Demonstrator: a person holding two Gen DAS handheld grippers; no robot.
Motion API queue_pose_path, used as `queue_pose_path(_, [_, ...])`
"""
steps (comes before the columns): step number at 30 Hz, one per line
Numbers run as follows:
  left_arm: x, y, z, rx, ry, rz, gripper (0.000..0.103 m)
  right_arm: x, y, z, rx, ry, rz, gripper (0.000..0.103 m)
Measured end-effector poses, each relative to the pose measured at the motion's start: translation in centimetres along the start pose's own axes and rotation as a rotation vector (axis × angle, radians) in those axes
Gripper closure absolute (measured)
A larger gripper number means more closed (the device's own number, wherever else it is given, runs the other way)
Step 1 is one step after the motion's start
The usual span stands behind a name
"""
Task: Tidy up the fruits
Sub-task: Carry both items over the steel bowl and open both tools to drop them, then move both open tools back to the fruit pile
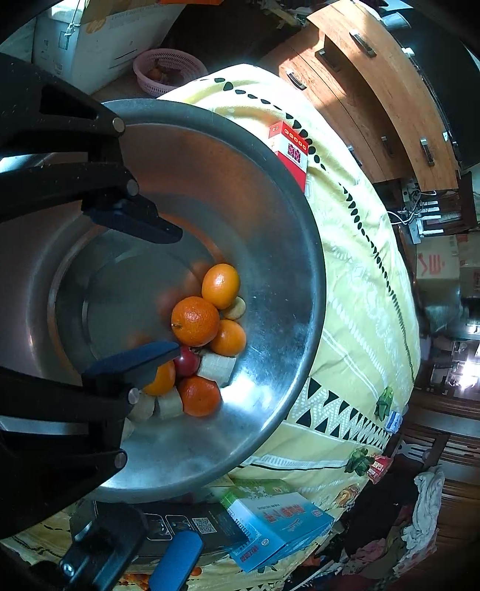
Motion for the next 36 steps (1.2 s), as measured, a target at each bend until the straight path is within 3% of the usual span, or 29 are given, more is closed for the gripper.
queue_pose_path(7, [0.0, 0.3, -0.6, 0.024, 0.014, 0.010, 0.046, 0.0, -1.0, -4.4, -0.005, 0.129, -0.052, 0.037])
queue_pose_path(12, [0.5, 0.8, -4.9, -0.041, 0.148, -0.002, 0.046, -2.8, -0.8, -9.8, -0.103, 0.296, -0.119, 0.037])
queue_pose_path(13, [0.6, 1.6, -6.4, -0.069, 0.190, 0.012, 0.046, -4.0, -0.3, -11.1, -0.132, 0.328, -0.112, 0.037])
queue_pose_path(14, [0.7, 2.7, -7.9, -0.105, 0.230, 0.033, 0.046, -5.2, 0.4, -12.3, -0.158, 0.354, -0.097, 0.030])
queue_pose_path(15, [0.7, 4.1, -9.4, -0.145, 0.264, 0.058, 0.046, -6.7, 1.1, -13.4, -0.191, 0.377, -0.073, 0.016])
queue_pose_path(17, [0.3, 8.1, -13.0, -0.264, 0.338, 0.131, 0.046, -10.1, 3.0, -15.3, -0.276, 0.407, -0.022, 0.004])
queue_pose_path(21, [-2.3, 17.8, -18.9, -0.524, 0.417, 0.310, 0.046, -16.9, 8.4, -17.0, -0.396, 0.292, 0.134, 0.006])
queue_pose_path(24, [-5.2, 25.7, -19.4, -0.701, 0.331, 0.440, 0.045, -21.6, 12.6, -18.3, -0.459, 0.214, 0.286, 0.013])
queue_pose_path(27, [-8.4, 32.6, -15.9, -0.750, 0.177, 0.509, 0.045, -25.0, 15.6, -19.8, -0.481, 0.193, 0.403, 0.015])
queue_pose_path(28, [-9.7, 35.1, -13.6, -0.741, 0.102, 0.535, 0.046, -25.9, 16.4, -20.3, -0.486, 0.194, 0.430, 0.015])
queue_pose_path(31, [-12.9, 39.3, -8.1, -0.681, -0.038, 0.592, 0.062, -27.9, 19.4, -21.5, -0.491, 0.212, 0.500, 0.016])
queue_pose_path(34, [-15.0, 41.0, -4.8, -0.679, -0.132, 0.580, 0.064, -29.5, 23.6, -23.1, -0.507, 0.245, 0.574, 0.024])
queue_pose_path(36, [-15.9, 41.9, -3.9, -0.689, -0.163, 0.567, 0.065, -30.2, 27.3, -23.8, -0.511, 0.247, 0.639, 0.047])
Point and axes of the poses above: each gripper's, at about its wrist camera, not at the fingertips, and z roughly the way its jaws point, y to its right, x to its top, the point moved 1 cm from there along z, roughly the way its jaws point, and after that the axes turned 4 degrees about x, right-handed, at the moved point
